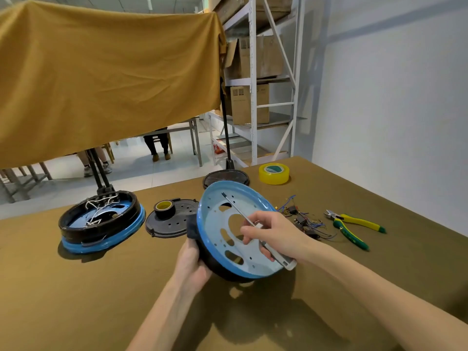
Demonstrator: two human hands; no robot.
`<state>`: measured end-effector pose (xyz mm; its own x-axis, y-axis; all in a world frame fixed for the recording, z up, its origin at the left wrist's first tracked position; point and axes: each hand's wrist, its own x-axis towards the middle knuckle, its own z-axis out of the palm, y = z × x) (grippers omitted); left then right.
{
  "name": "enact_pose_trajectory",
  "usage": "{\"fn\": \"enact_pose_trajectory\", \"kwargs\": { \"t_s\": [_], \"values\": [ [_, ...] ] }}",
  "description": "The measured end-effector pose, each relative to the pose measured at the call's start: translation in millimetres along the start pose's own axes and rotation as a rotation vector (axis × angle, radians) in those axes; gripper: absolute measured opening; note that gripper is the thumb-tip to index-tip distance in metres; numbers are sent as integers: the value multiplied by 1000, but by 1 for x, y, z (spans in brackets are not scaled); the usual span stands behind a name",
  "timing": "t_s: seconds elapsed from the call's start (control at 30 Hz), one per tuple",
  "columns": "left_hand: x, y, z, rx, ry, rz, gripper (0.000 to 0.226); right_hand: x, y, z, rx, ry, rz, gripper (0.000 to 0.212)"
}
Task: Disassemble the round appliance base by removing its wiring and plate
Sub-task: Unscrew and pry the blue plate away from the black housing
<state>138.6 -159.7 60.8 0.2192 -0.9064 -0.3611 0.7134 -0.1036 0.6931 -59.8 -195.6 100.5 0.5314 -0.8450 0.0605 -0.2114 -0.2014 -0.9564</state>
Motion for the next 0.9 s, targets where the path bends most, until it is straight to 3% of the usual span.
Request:
{"fn": "enact_pose_trajectory", "kwargs": {
  "t_s": [0.13, 0.3, 0.4, 0.6, 0.77, 0.9],
  "values": [
    [10, 6, -28, 73, 107, -45, 19, 3, 18, -9, -328, 82, 169, 44],
    [19, 19, -61, 546, 129, 98, 19, 14, 28, -5, -531, 65, 111, 26],
    [21, 32, -78, 835, 176, 178, 24, 14, 31, -7, -582, 14, 134, 28],
    [21, 29, -72, 804, 95, 141, 34, 7, 34, -12, -679, 64, 177, 28],
    [33, 16, -58, 1135, 16, 338, 29, -5, 29, -24, -635, 78, 202, 32],
    [49, 17, -42, 1232, -30, 406, 35, 3, 19, -19, -356, 123, 128, 39]
  ]
}}
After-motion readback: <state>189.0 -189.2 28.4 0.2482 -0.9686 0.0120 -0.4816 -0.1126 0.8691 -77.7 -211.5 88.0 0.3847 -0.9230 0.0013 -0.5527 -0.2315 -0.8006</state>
